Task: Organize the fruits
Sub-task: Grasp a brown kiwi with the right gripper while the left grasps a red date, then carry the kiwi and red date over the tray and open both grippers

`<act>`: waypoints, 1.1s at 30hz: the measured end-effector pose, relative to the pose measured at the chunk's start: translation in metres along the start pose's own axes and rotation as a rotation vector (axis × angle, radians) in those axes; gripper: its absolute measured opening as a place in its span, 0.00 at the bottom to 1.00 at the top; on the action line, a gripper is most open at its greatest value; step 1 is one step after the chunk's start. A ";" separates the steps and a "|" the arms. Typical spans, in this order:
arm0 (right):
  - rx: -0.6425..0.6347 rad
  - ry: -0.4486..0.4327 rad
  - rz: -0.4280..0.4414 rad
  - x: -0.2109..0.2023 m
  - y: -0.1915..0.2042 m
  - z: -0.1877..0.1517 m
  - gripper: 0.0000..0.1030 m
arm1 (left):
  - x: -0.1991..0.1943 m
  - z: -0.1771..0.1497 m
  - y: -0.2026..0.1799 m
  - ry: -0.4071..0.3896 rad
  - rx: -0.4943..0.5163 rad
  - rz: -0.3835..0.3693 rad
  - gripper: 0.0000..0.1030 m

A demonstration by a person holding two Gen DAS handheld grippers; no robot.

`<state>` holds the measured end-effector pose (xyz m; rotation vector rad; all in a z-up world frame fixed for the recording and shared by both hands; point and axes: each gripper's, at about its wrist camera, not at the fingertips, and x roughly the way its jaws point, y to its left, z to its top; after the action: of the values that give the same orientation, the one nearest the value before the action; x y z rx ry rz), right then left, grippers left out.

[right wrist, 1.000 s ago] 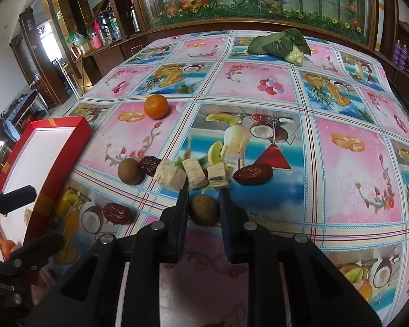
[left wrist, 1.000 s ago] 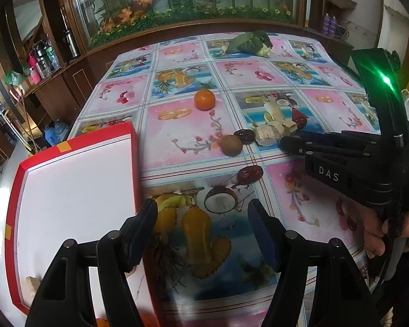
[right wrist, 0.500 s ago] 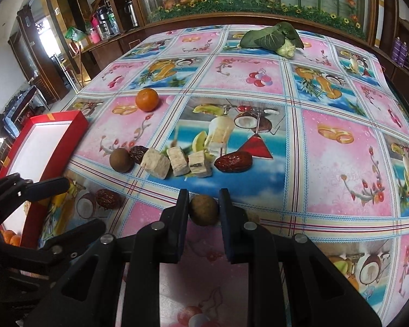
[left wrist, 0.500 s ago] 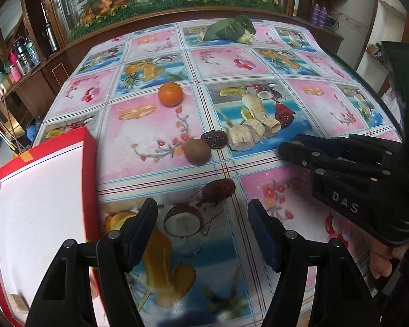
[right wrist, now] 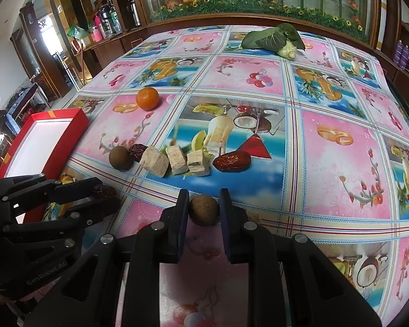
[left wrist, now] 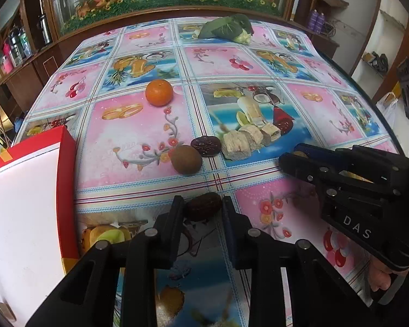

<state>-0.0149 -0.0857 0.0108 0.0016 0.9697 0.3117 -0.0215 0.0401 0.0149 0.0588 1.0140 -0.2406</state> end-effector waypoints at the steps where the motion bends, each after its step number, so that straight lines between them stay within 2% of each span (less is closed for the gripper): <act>1: 0.002 -0.001 0.001 0.000 0.000 0.000 0.23 | -0.001 -0.001 0.001 -0.002 -0.008 -0.001 0.27; 6: 0.007 -0.025 0.010 -0.002 0.001 0.000 0.23 | -0.015 -0.006 0.008 -0.028 -0.042 -0.010 0.27; 11: -0.017 -0.105 0.057 -0.013 0.013 0.000 0.23 | -0.055 -0.014 0.021 -0.117 -0.069 -0.016 0.27; 18: -0.024 -0.155 0.114 -0.021 0.053 -0.001 0.23 | -0.097 -0.034 0.061 -0.198 -0.126 0.054 0.27; 21: -0.034 -0.173 0.172 -0.026 0.084 0.001 0.23 | -0.106 -0.044 0.086 -0.206 -0.165 0.109 0.27; 25: -0.114 -0.148 0.242 -0.022 0.142 0.004 0.23 | -0.111 -0.061 0.120 -0.199 -0.221 0.191 0.27; 33: -0.257 -0.074 0.266 -0.008 0.227 0.005 0.23 | -0.117 -0.089 0.166 -0.193 -0.292 0.281 0.27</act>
<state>-0.0739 0.1299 0.0519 -0.0921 0.8512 0.6757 -0.1167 0.2359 0.0566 -0.0855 0.8286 0.1574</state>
